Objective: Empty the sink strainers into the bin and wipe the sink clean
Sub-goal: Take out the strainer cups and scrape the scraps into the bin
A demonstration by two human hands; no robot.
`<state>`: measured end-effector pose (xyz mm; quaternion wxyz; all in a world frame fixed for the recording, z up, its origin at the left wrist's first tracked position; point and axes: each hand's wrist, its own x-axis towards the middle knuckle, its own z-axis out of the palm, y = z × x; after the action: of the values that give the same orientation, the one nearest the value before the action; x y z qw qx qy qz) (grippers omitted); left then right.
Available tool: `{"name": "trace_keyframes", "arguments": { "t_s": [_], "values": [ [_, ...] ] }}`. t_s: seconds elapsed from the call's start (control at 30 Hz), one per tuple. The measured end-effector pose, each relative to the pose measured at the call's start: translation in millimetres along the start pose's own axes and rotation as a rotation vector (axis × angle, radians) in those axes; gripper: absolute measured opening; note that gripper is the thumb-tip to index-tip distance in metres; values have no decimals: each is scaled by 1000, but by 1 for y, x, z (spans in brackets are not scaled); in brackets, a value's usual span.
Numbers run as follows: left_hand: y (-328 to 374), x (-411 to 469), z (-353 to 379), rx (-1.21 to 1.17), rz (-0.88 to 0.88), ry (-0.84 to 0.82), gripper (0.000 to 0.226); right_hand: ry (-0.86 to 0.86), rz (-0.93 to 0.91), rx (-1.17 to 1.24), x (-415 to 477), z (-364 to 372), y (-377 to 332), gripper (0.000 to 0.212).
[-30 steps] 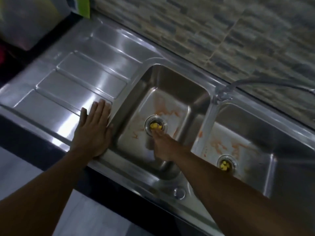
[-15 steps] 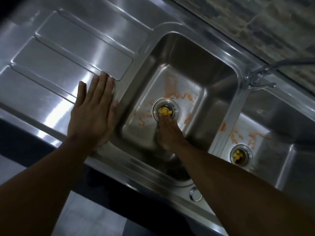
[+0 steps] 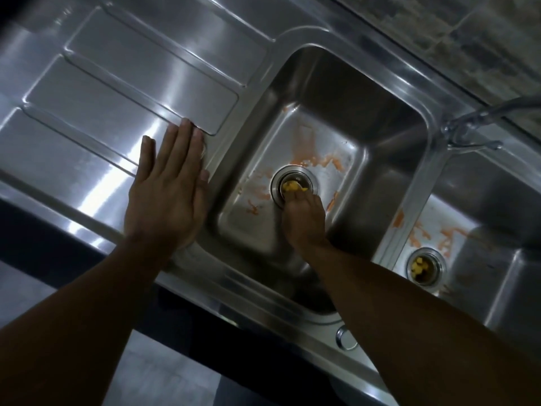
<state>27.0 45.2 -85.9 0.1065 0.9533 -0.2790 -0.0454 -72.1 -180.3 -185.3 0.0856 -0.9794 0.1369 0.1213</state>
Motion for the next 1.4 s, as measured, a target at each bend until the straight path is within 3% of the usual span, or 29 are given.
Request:
{"name": "trace_keyframes", "arguments": {
  "t_s": [0.27, 0.4, 0.53, 0.67, 0.9, 1.07, 1.2, 1.4],
  "values": [
    [1, -1, 1, -14, 9, 25, 60, 39, -2, -19, 9, -11, 6, 26],
    [0, 0, 0, -11, 5, 8, 60, 42, 23, 135, 4, -22, 9, 29],
    [1, 0, 0, -14, 6, 7, 60, 39, -60, 126, -8, -41, 11, 26],
    [0, -1, -2, -38, 12, -15, 62, -50, -61, 234, -25, -65, 15, 39],
    [18, 4, -11, -107, -92, -145, 72, 144, -90, 472, -72, -107, 28, 95],
    [108, -15, -15, -72, 5, -162, 69, 251, -54, 562, -113, -137, 72, 97],
    [188, -42, 2, -170, 132, -269, 66, 372, 59, 553, -137, -150, 120, 89],
    [262, -64, 37, -276, 277, -348, 60, 327, 233, 543, -170, -145, 193, 77]
  ]
}}
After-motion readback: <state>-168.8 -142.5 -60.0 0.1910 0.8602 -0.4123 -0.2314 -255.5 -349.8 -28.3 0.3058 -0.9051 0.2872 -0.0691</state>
